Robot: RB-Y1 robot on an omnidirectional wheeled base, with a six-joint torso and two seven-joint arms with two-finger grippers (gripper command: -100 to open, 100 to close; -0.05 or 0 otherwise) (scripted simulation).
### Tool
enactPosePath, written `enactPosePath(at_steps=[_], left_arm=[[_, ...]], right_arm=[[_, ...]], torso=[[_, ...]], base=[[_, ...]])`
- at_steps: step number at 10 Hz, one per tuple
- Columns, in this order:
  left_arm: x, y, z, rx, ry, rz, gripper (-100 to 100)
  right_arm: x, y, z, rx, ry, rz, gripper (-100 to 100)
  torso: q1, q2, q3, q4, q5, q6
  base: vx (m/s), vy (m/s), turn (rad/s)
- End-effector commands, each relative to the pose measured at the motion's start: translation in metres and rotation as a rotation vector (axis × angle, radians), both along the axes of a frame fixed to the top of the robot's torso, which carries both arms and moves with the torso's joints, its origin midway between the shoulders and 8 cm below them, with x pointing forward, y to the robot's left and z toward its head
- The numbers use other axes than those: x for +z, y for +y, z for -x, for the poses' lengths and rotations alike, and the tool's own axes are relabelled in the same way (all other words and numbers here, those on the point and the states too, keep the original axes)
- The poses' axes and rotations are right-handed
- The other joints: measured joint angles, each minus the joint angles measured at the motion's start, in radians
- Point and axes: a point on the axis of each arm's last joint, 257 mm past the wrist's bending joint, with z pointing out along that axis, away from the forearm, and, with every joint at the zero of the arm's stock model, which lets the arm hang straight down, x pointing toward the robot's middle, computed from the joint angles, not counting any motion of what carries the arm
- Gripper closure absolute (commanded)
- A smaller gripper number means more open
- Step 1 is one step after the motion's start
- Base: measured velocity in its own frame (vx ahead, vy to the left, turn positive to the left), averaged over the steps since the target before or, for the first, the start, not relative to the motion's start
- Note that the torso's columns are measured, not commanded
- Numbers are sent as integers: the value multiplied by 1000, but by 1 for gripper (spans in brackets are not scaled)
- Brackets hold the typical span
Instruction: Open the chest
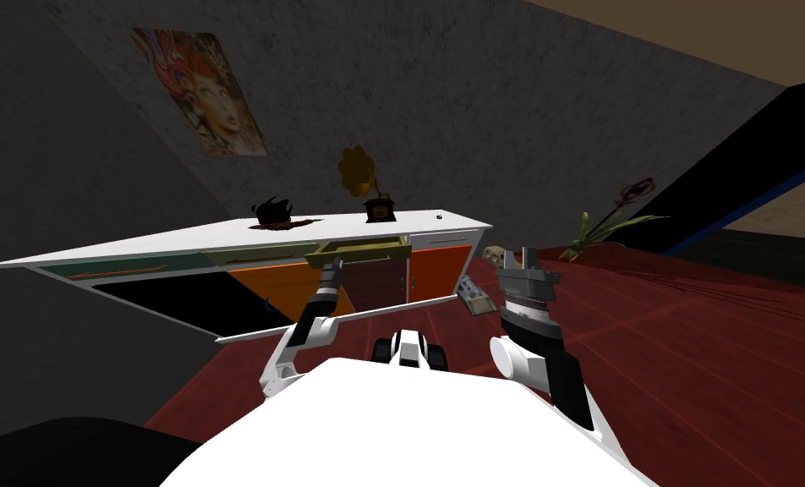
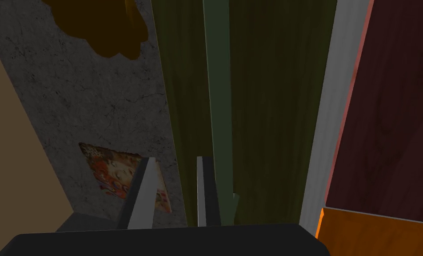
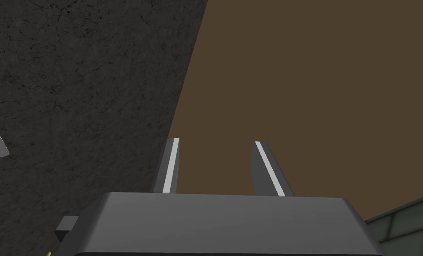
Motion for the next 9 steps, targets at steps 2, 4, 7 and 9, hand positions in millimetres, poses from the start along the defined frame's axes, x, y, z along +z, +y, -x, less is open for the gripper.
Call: enactPosePath(at_steps=[2, 4, 7, 9], left_arm=[[7, -12, -31, -57, -38, -2, -100], [-13, -7, -35, -49, 1, 8, -100], [-39, -2, -38, -39, 50, 20, -100], [-9, -7, -60, -78, -25, -7, -100]], right_arm=[[0, 0, 0, 0, 0, 0, 0], [0, 0, 0, 0, 0, 0, 0], [0, 0, 0, 0, 0, 0, 0], [0, 0, 0, 0, 0, 0, 0]], torso=[[-4, 8, 4, 4, -3, -1], [-1, -2, -2, -1, -1, 1], [1, -4, -3, -3, 1, 0], [-2, 4, 1, 2, -2, -1]], base=[[-90, -36, 9], [-6, -2, 5], [10, 1, -4], [-98, -61, -3]])
